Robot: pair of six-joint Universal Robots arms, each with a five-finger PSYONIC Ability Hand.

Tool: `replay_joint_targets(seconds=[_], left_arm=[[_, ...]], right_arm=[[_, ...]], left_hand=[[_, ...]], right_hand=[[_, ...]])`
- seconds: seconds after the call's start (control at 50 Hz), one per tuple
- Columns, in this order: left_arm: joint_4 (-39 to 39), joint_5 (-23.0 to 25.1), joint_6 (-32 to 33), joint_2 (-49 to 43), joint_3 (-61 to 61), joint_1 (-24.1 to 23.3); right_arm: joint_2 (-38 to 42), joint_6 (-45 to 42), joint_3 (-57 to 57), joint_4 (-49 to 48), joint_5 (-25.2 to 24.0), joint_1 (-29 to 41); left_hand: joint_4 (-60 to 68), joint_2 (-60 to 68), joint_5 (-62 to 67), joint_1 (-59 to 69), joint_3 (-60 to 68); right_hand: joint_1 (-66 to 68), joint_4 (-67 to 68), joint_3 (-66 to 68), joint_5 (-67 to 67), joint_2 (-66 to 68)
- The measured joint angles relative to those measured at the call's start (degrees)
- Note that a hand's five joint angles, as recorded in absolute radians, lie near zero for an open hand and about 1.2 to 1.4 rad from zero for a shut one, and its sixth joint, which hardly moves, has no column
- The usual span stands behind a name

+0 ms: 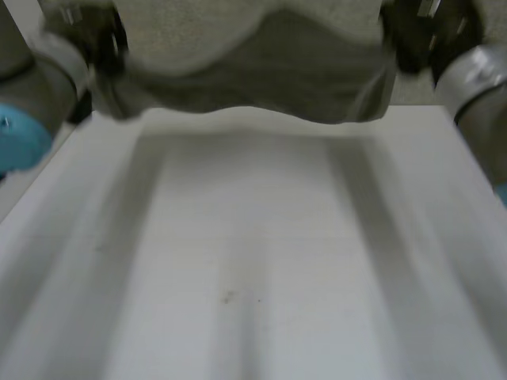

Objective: Fold the towel.

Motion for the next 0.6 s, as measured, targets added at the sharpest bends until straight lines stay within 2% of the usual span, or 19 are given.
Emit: replay_joint_targets(seconds=[0.02,0.08,0.12,0.2,0.3,0.4,0.52,0.6], left_arm=[[-0.86,0.10,-0.28,1.07,-6.66,0.11],[-0.84,0.18,-0.37,1.90,-12.77,0.22],[1.48,0.29,-0.29,3.18,-25.01,0.36],[5.89,0.30,0.39,3.80,-35.39,0.42],[15.57,0.24,4.20,3.96,-48.71,0.46],[21.05,0.22,8.14,5.12,-54.50,0.55],[22.56,0.26,9.66,7.72,-56.00,0.60],[22.57,0.20,9.67,9.59,-55.88,0.64]], right_arm=[[0.59,-0.61,2.54,4.57,-1.29,-0.45],[1.34,-1.25,4.67,8.18,-2.04,-0.97],[3.24,-2.55,9.07,13.37,-2.87,-2.33],[5.42,-3.31,13.37,14.98,-3.13,-3.57],[9.88,-3.21,20.17,12.33,-3.99,-5.13],[12.39,-2.01,24.10,9.02,-5.00,-5.97],[12.59,2.83,25.64,6.32,-5.35,-7.12],[12.22,8.96,25.86,5.42,-5.37,-8.61]], left_hand=[[0.00,0.00,0.00,0.00,0.00],[0.00,0.00,0.00,0.00,0.00],[0.01,0.00,0.00,0.00,0.00],[0.01,0.00,0.00,0.00,0.00],[0.00,0.00,0.00,0.00,0.00],[0.00,0.00,0.00,0.00,0.00],[0.00,0.00,0.00,0.00,0.00],[0.00,0.00,0.00,0.00,0.00]], right_hand=[[0.00,0.00,0.00,0.00,0.00],[0.00,0.00,0.00,0.00,0.00],[0.00,0.01,0.00,0.00,0.00],[0.00,0.01,0.00,0.00,0.00],[0.00,0.00,0.00,0.00,0.00],[0.00,0.00,0.00,0.00,0.00],[-0.07,0.00,0.00,0.00,0.00],[-8.72,-6.75,-6.39,-4.25,-6.74]])
